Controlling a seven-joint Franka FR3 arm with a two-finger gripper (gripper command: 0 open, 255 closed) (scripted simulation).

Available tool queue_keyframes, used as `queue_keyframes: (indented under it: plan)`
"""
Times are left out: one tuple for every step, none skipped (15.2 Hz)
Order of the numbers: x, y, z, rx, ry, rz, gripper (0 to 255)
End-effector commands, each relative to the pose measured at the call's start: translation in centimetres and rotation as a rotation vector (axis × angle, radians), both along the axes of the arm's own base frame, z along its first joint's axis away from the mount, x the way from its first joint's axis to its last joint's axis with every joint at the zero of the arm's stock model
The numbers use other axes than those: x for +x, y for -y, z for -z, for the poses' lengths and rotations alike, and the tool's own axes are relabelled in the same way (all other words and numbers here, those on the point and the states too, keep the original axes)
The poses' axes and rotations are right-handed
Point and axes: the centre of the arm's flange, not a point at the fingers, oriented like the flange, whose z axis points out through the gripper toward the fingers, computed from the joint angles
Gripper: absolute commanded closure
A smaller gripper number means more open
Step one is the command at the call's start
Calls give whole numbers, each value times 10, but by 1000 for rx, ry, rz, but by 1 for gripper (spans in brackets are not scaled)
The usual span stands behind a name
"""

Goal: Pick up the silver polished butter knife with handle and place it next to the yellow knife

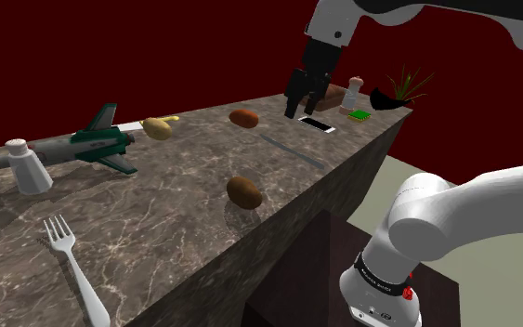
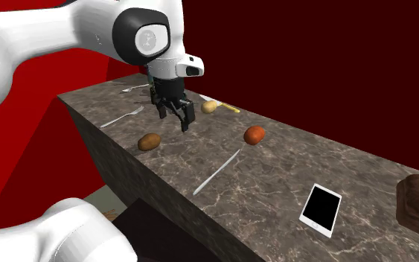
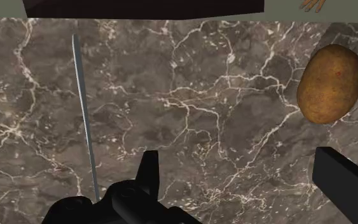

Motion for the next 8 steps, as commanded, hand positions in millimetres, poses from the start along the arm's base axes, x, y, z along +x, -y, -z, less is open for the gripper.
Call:
queue_keyframes:
  plan:
    - [0,0,0,0,0,0,0]
    - [5,8,9,-7,-10,2,0]
    - [10,16,17,-14,-20,4,0]
    - [14,24,26,-22,-30,6,0]
    - [19,32,35,-29,-40,8,0]
    - [23,41,43,-36,-51,11,0]
    - [28,49,52,-43,-61,13,0]
    - [32,57,61,-51,-71,15,0]
